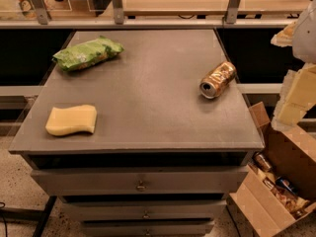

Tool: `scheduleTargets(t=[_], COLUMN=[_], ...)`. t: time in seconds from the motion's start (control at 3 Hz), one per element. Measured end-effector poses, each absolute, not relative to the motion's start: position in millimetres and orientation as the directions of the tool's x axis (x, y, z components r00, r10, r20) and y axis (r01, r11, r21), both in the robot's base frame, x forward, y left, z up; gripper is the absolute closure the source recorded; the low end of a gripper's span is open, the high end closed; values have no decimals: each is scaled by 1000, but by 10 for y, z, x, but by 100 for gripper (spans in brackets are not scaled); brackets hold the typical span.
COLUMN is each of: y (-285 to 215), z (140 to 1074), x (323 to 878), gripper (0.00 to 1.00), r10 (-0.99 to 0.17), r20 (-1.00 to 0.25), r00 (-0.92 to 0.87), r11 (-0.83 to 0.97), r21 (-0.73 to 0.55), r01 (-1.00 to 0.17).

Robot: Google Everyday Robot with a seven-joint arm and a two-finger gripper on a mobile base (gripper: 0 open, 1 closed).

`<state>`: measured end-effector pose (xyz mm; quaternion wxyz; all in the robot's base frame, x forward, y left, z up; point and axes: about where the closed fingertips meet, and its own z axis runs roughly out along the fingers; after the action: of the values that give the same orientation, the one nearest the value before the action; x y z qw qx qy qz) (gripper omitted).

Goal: Move sponge near green rice chip bag

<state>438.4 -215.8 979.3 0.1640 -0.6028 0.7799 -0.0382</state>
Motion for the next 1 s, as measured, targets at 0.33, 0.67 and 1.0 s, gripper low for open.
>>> scheduleTargets(t=[0.33, 0.67, 1.0], y=[-2158, -2001, -1670], z=[9793, 9801, 9801], x=[4384, 4407, 4508], gripper=[0, 0, 0], r10=[-953, -955, -954], r20=[-210, -221, -255], r00=[-219, -197, -155], r11=[270, 253, 224], r21=[-257, -261, -268], r01=[-928, -932, -937])
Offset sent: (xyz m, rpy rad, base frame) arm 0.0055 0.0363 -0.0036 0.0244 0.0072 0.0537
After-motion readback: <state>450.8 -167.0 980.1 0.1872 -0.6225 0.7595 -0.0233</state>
